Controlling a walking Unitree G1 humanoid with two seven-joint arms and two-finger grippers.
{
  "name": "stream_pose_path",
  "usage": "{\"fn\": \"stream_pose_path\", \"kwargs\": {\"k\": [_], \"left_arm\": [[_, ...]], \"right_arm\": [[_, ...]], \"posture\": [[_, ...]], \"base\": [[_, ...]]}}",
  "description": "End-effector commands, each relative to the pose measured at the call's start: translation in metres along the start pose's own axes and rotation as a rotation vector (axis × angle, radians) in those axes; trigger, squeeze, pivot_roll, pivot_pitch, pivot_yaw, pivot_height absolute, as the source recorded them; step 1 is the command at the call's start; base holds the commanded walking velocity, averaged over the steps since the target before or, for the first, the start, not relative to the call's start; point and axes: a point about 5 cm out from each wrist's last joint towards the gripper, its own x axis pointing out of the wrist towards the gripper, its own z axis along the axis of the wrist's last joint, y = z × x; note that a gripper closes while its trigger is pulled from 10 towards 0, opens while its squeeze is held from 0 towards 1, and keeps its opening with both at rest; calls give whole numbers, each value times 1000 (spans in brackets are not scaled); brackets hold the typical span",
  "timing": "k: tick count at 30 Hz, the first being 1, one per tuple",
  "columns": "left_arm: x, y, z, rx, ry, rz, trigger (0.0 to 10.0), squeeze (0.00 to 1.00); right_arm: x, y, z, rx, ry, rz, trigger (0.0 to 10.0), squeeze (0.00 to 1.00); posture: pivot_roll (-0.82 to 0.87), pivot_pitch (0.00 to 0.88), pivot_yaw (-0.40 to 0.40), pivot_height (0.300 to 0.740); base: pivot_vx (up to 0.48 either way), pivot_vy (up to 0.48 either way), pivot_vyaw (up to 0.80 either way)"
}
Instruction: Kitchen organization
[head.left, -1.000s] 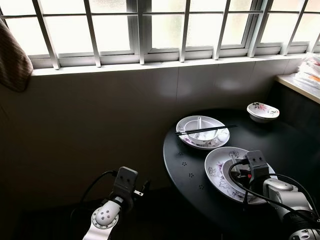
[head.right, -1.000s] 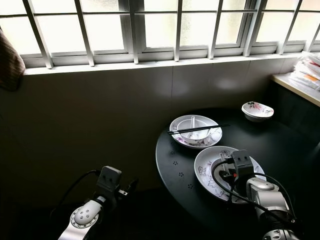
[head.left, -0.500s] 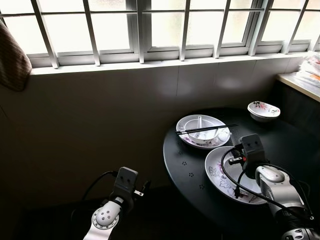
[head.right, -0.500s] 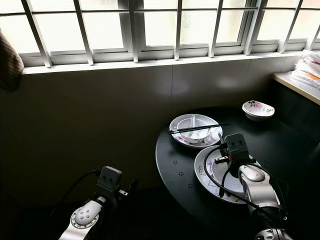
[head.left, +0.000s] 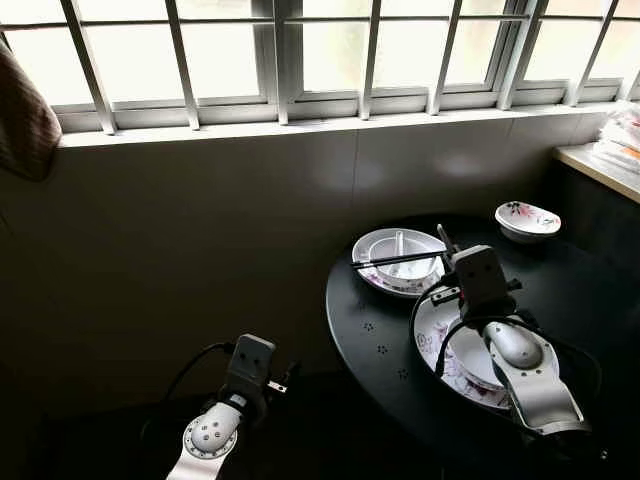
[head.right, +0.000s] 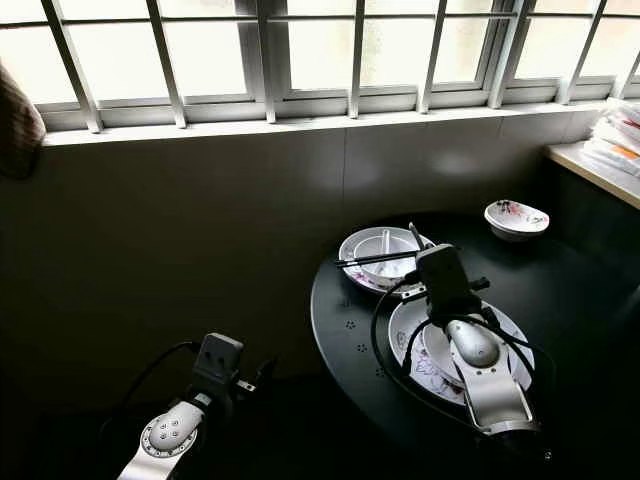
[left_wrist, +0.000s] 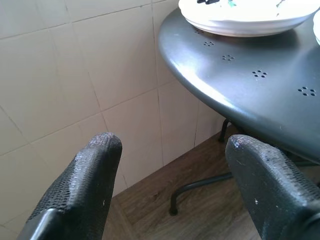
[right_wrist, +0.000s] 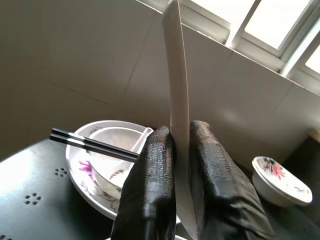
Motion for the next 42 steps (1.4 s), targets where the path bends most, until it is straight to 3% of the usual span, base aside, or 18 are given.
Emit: {"fn": "stream_pose_path", "kwargs": {"k": [1, 3, 8, 13, 19, 29, 33, 34, 35, 36, 37, 38, 39, 40, 41, 42], "left_arm": [[0, 2, 4, -18, -25, 10, 10000, 0], [0, 2, 5, -20, -35, 18, 10000, 0], [-1, 4, 6, -30, -45, 34, 10000, 0], [0, 6, 5, -43, -35, 40, 10000, 0], [-2, 7, 6, -39, -54, 48, 10000, 0], [-2, 7, 7, -33, -60, 48, 10000, 0], [-2, 8, 7, -32, -59, 49, 10000, 0], [-1, 8, 7, -31, -56, 49, 10000, 0], [-1, 8, 7, -31, -56, 49, 10000, 0], [-1, 8, 7, -30, -54, 49, 10000, 0], [-1, 8, 7, -29, -54, 49, 10000, 0], [-1, 8, 7, -29, -53, 50, 10000, 0], [-1, 8, 7, -28, -52, 50, 10000, 0], [-1, 8, 7, -27, -49, 50, 10000, 0], [-1, 8, 6, -26, -49, 49, 10000, 0], [-1, 8, 6, -26, -49, 49, 10000, 0]], "right_arm": [[0, 11, 12, -22, -75, 36, 0, 0], [-1, 25, 22, -11, -144, 108, 0, 0], [1, 30, 26, -14, -168, 133, 0, 0], [0, 36, 23, -86, -171, 160, 0, 0], [-6, 44, 20, -35, -166, 177, 0, 0], [-13, 56, 10, 11, -124, 189, 0, 0], [-19, 71, -15, 50, 52, 247, 0, 0], [-29, 83, -35, 44, 168, 298, 0, 0], [-29, 83, -35, 44, 168, 298, 0, 0], [-37, 92, -50, 21, 259, 339, 0, 0], [-38, 93, -52, 15, 276, 346, 0, 0], [-42, 98, -56, -4, 300, 382, 3373, 0], [-44, 100, -59, -17, 312, 406, 3373, 0], [-45, 102, -62, -15, 334, 403, 5333, 0], [-45, 102, -65, -13, 364, 413, 10000, 0], [-45, 102, -65, -13, 364, 413, 10000, 0]], "posture": [[3, 0, -22, 740], [3, 0, -18, 740], [6, 0, -20, 740], [6, 0, -20, 740], [9, 0, -20, 740], [7, 0, -16, 740], [6, 0, -16, 740], [9, 0, -17, 740], [9, 0, -17, 740], [9, 0, -17, 740], [9, 0, -17, 740], [11, 0, -17, 740], [11, 0, -17, 740], [10, 0, -16, 740], [8, 0, -16, 740], [8, 0, -16, 740]], "base": [[0, 0, 0], [0, 0, 0], [0, 0, 0], [0, 344, 480], [0, 457, 800], [0, 0, 716], [0, 0, 0], [0, 0, 0], [0, 0, 0], [0, 0, 0], [0, 0, 0], [0, 0, 0], [0, 0, 0], [0, 0, 0], [0, 0, 0], [0, 0, 0]]}}
